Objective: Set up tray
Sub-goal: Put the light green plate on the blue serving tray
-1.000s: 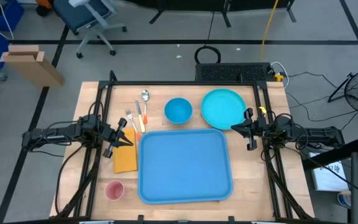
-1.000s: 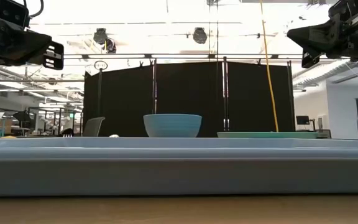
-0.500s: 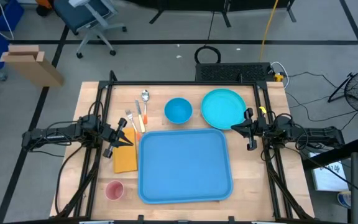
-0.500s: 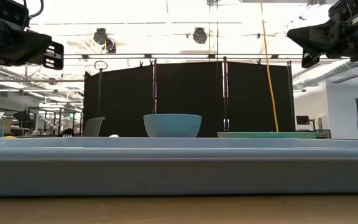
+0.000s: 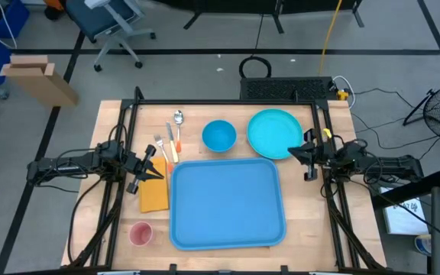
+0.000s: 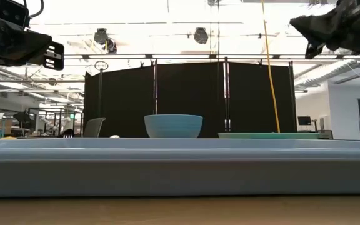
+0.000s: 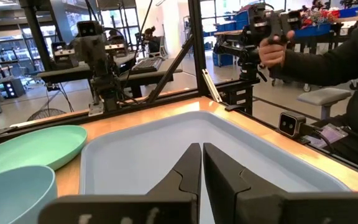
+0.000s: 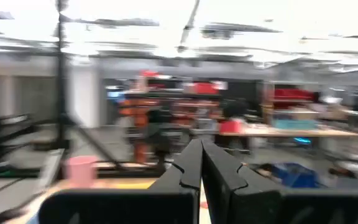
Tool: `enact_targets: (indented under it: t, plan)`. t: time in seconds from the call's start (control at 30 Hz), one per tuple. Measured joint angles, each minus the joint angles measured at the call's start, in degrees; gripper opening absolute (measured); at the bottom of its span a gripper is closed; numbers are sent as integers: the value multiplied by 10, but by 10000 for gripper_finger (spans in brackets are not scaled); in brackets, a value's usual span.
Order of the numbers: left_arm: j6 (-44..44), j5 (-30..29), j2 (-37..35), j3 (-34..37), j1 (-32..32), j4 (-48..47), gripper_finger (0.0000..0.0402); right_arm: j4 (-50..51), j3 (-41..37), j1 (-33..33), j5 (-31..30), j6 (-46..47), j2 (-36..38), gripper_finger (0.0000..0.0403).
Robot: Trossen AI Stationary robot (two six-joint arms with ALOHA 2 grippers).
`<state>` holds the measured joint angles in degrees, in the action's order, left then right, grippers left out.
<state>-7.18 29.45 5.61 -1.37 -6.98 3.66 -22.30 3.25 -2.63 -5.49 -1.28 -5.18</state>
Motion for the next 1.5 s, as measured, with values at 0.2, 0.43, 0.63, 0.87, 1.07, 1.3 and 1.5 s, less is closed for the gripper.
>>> enact_targets:
  t: [0.2,0.43,0.63,0.87,1.07,1.3,1.5]
  plan:
    - [0,-1,0,0,0,-3,21,172,107,0,-219,-14,-53,33]
    - [-19,-31,0,0,0,-4,21,407,270,-7,-363,133,-186,125]
    - [-21,-52,0,0,0,-4,21,564,376,-66,-360,247,-313,198]
    - [-21,-55,0,0,0,-5,21,692,455,-214,-238,271,-461,231]
    - [-21,-56,0,0,0,-5,21,679,463,-359,-108,189,-541,230]
    - [-28,-56,0,0,0,-5,21,672,463,-481,-34,148,-595,228]
    - [-27,-56,0,0,0,-6,21,668,463,-519,-34,128,-644,237]
